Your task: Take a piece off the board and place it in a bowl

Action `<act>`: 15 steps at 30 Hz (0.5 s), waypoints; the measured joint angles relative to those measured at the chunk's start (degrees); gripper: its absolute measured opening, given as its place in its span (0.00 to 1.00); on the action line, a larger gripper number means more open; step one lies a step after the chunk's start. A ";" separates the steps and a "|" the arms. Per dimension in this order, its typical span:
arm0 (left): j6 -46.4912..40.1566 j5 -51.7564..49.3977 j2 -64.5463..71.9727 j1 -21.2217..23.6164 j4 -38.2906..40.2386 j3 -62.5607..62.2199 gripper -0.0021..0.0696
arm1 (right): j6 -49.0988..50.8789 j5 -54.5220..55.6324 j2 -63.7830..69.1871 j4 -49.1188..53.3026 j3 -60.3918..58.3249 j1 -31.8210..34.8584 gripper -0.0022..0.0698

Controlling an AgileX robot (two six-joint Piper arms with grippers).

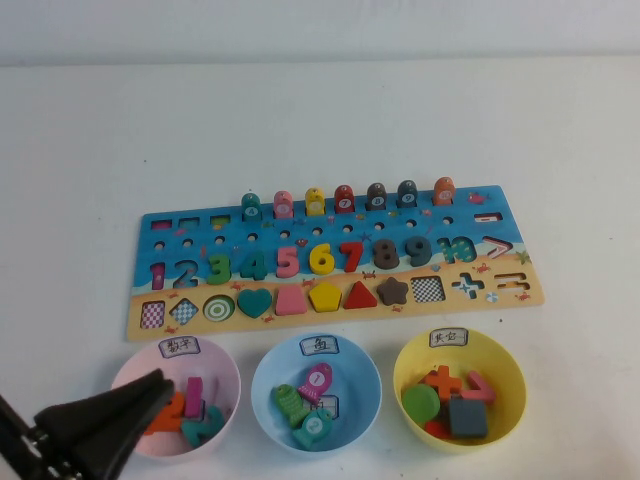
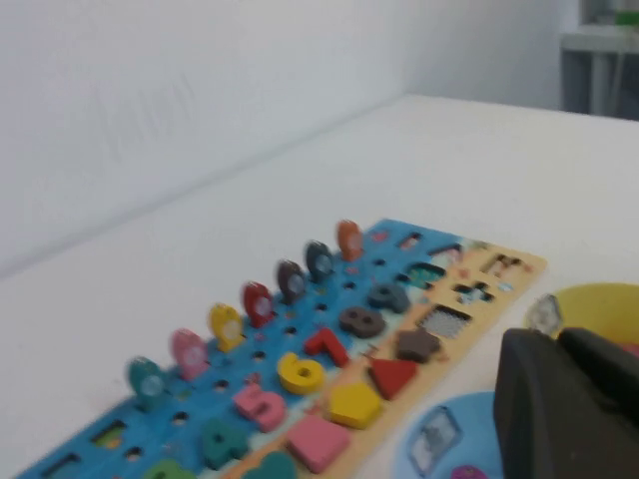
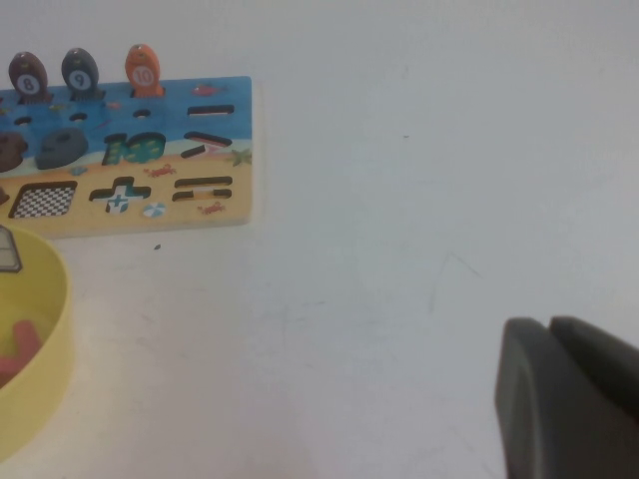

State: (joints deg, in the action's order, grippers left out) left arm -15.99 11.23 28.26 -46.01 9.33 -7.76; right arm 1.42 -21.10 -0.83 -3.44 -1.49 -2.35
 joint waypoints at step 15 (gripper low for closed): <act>11.12 -0.65 -24.74 35.59 -6.21 9.09 0.02 | 0.00 0.00 0.00 0.00 0.00 0.00 0.01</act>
State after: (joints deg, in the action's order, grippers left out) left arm -4.88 10.57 3.52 -10.43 3.12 1.33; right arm 1.42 -21.10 -0.83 -3.44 -1.49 -2.35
